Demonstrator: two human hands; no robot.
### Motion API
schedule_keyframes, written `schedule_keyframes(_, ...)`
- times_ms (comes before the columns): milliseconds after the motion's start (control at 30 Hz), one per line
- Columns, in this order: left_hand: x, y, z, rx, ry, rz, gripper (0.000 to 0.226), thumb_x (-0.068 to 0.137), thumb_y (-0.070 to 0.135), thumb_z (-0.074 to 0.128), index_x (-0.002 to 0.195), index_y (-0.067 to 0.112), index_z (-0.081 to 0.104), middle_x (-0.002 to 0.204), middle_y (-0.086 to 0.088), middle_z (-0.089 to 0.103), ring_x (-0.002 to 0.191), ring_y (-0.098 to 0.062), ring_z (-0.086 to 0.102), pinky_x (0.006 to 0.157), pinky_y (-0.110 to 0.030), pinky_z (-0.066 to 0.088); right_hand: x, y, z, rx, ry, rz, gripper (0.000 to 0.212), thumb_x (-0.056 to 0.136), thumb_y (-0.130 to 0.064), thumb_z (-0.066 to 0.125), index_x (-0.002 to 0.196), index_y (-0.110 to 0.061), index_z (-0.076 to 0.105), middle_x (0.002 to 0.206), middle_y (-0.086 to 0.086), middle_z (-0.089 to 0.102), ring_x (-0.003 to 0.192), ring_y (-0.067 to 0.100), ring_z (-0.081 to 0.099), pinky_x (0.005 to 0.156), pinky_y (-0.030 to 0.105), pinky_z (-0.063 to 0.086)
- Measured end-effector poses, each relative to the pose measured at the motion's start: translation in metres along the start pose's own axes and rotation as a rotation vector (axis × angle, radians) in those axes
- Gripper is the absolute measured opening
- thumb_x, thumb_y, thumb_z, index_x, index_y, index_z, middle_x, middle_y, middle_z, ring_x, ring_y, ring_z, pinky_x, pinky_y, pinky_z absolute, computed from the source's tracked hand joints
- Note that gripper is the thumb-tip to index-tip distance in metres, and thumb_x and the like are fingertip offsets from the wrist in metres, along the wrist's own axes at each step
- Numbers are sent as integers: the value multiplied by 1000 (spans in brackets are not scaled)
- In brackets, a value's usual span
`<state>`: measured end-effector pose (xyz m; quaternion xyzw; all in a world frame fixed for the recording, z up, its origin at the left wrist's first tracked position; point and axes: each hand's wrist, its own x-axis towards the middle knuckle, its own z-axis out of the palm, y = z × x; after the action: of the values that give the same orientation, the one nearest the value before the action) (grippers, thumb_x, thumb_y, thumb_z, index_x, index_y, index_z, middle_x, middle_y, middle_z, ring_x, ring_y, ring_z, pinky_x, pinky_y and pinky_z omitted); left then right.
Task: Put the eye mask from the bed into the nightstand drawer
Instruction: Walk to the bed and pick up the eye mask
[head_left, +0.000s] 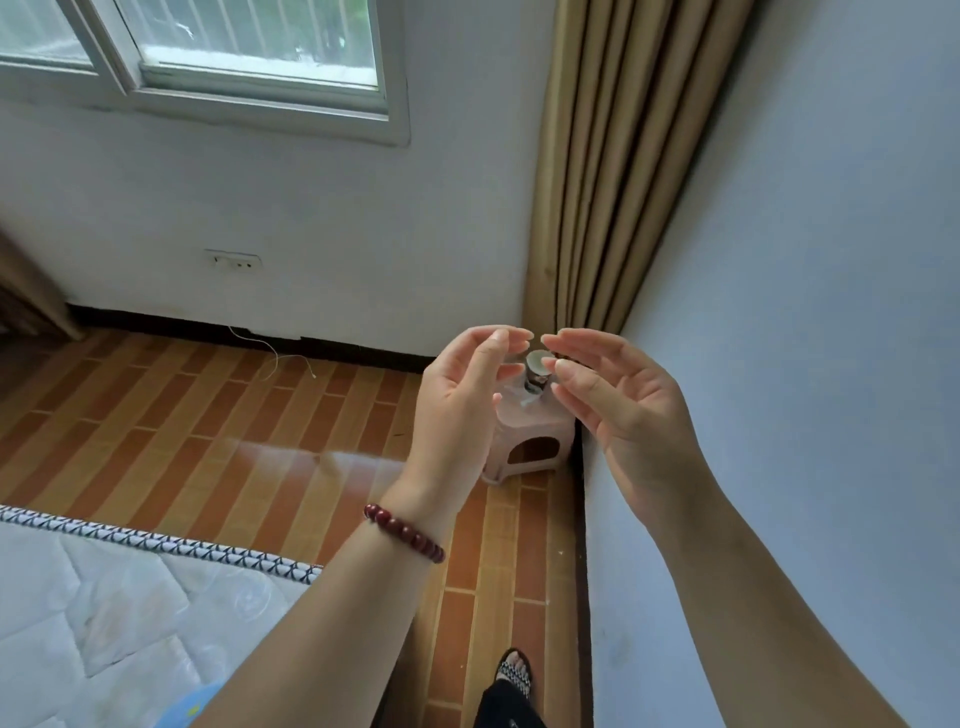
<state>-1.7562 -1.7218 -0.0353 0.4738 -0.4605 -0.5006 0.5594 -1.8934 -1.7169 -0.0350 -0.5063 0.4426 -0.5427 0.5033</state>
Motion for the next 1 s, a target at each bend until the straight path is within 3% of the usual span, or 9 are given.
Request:
schedule_keyframes(267,79,-10,41,4,43,28,24,96,30,47,86,29,68,91,12,72,90,-4,67,72,-11,50,90,15,-36,39,-53,35,20,78,-25,68,95,-35,72,105,-6,73,106,19,66,84,30,52)
schedule_keyframes(467,136,-15,34,28,107,-11,25,95,31,47,83,33,69,92,15,72,90,-6,68,85,-32,49,151,29,-30,71,-55,61,20,78,-20,69,93,-33,73,108,-3,73,109,20,65,99,39,47)
schedule_keyframes(767,262,-24,-16,46,196,-49,23,96,33,46,88,31,68,98,12,72,93,-5,67,92,-38,49,282,52,24,101,-102,107,19,76,-19,69,90,-32,72,106,-4,73,109,17,64,93,31,46)
schedule_keyframes(1000,355,-9,-87,46,279,-16,23,95,34,46,92,27,68,93,12,71,91,-5,67,86,-29,49,383,62,103,88,-214,116,19,77,-24,71,92,-36,72,109,-6,73,111,16,64,99,37,45)
